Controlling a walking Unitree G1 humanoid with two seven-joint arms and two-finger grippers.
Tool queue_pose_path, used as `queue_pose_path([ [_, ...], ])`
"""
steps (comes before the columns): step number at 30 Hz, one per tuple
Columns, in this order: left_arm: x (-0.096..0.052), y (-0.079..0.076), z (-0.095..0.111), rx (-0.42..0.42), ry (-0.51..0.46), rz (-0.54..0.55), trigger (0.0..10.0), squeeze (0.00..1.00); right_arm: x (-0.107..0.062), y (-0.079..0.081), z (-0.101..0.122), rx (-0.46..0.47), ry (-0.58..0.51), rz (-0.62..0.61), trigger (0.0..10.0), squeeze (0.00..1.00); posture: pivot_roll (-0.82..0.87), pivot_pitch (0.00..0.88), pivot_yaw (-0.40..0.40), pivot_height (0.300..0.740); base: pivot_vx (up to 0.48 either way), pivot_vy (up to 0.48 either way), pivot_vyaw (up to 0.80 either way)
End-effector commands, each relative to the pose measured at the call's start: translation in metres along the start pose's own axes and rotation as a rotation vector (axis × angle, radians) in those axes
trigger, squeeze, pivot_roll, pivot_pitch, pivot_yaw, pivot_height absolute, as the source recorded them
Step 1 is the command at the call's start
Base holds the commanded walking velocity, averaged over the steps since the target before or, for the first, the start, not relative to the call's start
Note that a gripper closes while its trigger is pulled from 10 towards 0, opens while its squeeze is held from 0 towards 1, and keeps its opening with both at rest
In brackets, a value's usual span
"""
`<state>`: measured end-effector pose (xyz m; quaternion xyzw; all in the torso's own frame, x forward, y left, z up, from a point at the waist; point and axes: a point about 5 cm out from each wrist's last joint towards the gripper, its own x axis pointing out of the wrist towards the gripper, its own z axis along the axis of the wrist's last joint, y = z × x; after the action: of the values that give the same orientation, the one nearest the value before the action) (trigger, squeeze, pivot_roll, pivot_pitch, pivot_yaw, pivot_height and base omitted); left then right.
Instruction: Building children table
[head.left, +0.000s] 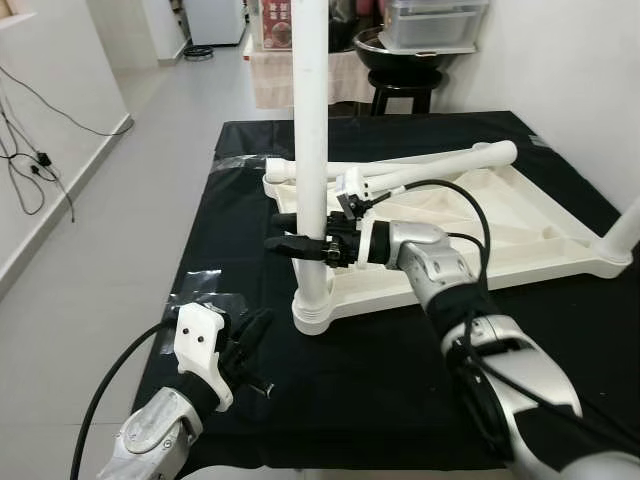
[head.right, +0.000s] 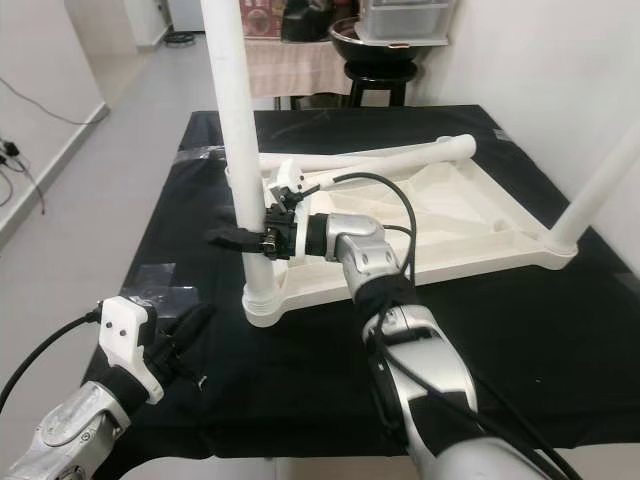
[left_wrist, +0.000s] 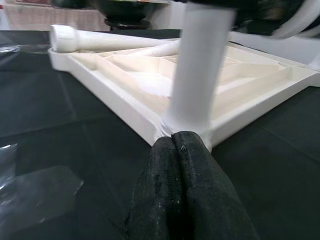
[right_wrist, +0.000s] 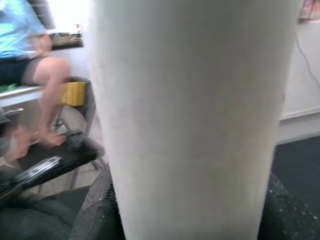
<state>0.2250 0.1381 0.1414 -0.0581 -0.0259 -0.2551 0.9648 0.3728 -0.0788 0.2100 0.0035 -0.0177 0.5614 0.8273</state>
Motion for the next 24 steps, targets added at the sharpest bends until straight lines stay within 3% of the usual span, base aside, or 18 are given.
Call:
queue_pose_path([
  [1,-0.005,0.001,0.001,-0.001,0.006,-0.004,10.0,0.00,-0.020,-0.003,-0.033,0.063,0.047,-0.820,0.0,0.00,-0.03,0.087,0.003,0.740,0.000,0.000,0.00],
  [3,-0.005,0.001,0.001,-0.001,0.006,-0.004,10.0,0.00,-0.020,-0.003,-0.033,0.063,0.047,-0.820,0.0,0.00,-0.03,0.087,0.003,0.740,0.000,0.000,0.00],
  [4,-0.005,0.002,0.002,-0.002,0.006,-0.004,10.0,0.00,-0.020,0.023,-0.046,0.081,0.075,-0.826,0.0,0.00,-0.03,0.102,0.020,0.740,0.000,0.000,0.00],
  [6,-0.005,0.002,0.002,-0.002,0.006,-0.004,10.0,0.00,-0.020,0.023,-0.046,0.081,0.075,-0.826,0.0,0.00,-0.03,0.102,0.020,0.740,0.000,0.000,0.00],
  [7,-0.005,0.003,0.002,0.001,0.009,-0.004,10.0,0.00,-0.012,0.043,-0.056,0.054,0.113,-0.740,0.0,0.00,-0.05,0.081,0.036,0.740,0.000,0.000,0.00],
  [8,-0.005,0.003,0.002,0.001,0.009,-0.004,10.0,0.00,-0.012,0.043,-0.056,0.054,0.113,-0.740,0.0,0.00,-0.05,0.081,0.036,0.740,0.000,0.000,0.00],
  [9,-0.004,0.004,0.000,-0.002,0.018,-0.013,10.0,0.00,0.002,0.048,-0.057,0.004,0.102,-0.598,0.0,0.00,-0.03,0.065,0.017,0.740,0.000,0.000,0.00],
  [12,-0.004,0.003,-0.001,-0.002,0.020,-0.017,10.0,0.00,0.005,0.045,-0.057,-0.002,0.099,-0.607,0.0,0.00,-0.03,0.064,0.019,0.740,0.000,0.000,0.00],
  [13,-0.003,0.003,-0.001,0.000,0.020,-0.014,10.0,0.00,0.008,0.044,-0.058,0.020,0.106,-0.598,10.0,0.00,-0.03,0.061,0.018,0.740,0.000,0.000,0.00],
  [15,-0.003,0.004,-0.001,0.003,0.017,-0.004,10.0,0.00,0.012,0.046,-0.057,0.054,0.086,-0.561,10.0,0.00,-0.03,0.058,0.018,0.740,0.000,0.000,0.00],
  [16,-0.003,0.004,-0.001,0.004,0.015,0.004,10.0,0.00,0.015,0.050,-0.053,0.082,0.068,-0.546,10.0,1.00,-0.03,0.053,0.018,0.740,0.000,0.000,0.00],
  [18,-0.003,0.004,-0.001,0.004,0.015,0.004,10.0,0.00,0.015,0.050,-0.053,0.082,0.068,-0.546,10.0,1.00,-0.03,0.053,0.018,0.740,0.000,0.000,0.00],
  [20,-0.002,0.003,-0.002,0.001,0.016,0.001,10.0,0.00,0.026,0.054,-0.034,0.094,0.004,-0.350,10.0,1.00,-0.03,0.042,0.016,0.740,0.000,0.000,0.00],
  [22,-0.002,0.003,-0.002,0.001,0.016,0.001,10.0,0.00,0.026,0.054,-0.034,0.094,0.004,-0.350,10.0,1.00,-0.03,0.042,0.016,0.740,0.000,0.000,0.00],
  [24,-0.001,0.002,-0.003,-0.002,0.017,-0.006,10.0,0.00,0.028,0.052,-0.019,0.042,-0.023,-0.157,10.0,1.00,-0.02,0.037,0.013,0.740,0.000,0.000,0.00],
])
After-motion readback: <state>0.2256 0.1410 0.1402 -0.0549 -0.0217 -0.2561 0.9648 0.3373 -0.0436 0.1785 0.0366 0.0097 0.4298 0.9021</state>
